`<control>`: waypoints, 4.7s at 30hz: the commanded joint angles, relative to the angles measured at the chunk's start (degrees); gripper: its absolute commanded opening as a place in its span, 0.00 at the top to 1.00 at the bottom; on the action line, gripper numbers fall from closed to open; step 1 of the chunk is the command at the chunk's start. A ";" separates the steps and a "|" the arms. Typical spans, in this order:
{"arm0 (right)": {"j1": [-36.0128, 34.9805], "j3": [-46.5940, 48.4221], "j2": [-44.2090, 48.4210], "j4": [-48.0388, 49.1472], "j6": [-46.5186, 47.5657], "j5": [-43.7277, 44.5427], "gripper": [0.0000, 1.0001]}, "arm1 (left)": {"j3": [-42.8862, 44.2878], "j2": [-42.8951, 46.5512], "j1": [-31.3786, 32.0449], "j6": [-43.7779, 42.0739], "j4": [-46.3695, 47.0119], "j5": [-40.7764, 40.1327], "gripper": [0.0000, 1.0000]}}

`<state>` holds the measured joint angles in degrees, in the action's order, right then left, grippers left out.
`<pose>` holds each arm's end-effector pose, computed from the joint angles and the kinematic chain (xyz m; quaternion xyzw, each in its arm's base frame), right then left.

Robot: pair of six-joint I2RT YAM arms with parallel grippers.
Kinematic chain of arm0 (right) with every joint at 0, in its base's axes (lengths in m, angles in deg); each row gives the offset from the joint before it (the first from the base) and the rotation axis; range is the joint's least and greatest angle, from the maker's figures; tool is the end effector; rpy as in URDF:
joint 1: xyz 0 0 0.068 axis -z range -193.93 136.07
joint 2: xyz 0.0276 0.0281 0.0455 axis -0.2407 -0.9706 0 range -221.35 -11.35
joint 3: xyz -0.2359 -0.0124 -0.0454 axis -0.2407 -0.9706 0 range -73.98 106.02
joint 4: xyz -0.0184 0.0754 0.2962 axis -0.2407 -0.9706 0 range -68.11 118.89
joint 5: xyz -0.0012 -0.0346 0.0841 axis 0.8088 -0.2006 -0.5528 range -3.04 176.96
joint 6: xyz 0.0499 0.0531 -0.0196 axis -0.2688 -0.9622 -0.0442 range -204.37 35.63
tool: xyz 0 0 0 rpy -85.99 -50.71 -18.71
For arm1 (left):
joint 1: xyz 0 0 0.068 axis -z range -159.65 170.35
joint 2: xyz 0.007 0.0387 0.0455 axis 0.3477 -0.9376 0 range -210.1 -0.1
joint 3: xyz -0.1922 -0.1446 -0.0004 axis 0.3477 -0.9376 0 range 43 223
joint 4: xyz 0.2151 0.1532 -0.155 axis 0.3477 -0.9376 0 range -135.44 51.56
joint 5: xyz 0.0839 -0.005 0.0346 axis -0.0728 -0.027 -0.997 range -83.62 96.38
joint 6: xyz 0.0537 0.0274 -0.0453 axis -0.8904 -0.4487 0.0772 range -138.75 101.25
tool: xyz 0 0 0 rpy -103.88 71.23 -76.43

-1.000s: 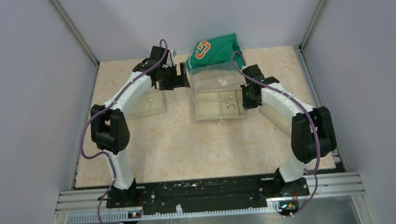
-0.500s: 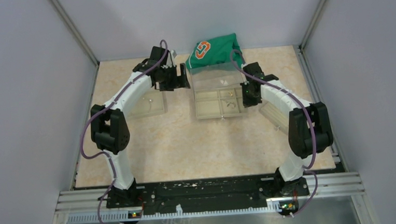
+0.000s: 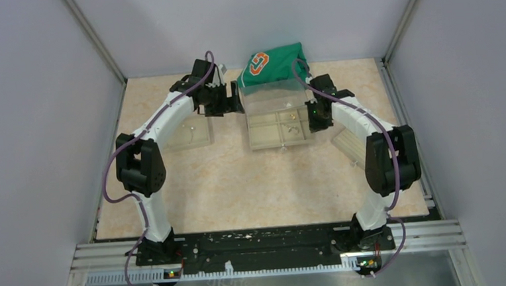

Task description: Organize the mixed jewelry

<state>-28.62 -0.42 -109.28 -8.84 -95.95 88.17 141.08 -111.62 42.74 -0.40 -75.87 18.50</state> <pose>0.3942 0.1020 0.1542 -0.0239 0.9702 0.0447 0.2371 0.4468 -0.1985 0.2127 0.0684 0.9351 -0.2093 0.2776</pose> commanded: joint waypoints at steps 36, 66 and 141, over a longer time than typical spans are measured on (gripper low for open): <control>0.43 9.32 -3.63 2.34 1.32 -7.01 1.00 | 0.31 0.61 -0.07 -0.29 -1.05 4.14 0.06; 0.46 17.50 -8.05 -3.74 -1.38 -5.76 1.00 | -0.03 -0.63 -0.09 -0.55 -0.32 4.47 0.07; 3.50 13.99 7.00 -2.17 -14.25 -8.79 0.32 | 13.28 -9.87 0.00 2.89 3.85 5.00 0.06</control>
<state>-28.10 19.30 -111.19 -18.02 -104.82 80.52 152.12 -123.76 42.74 1.41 -73.07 23.04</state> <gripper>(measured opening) 0.677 0.932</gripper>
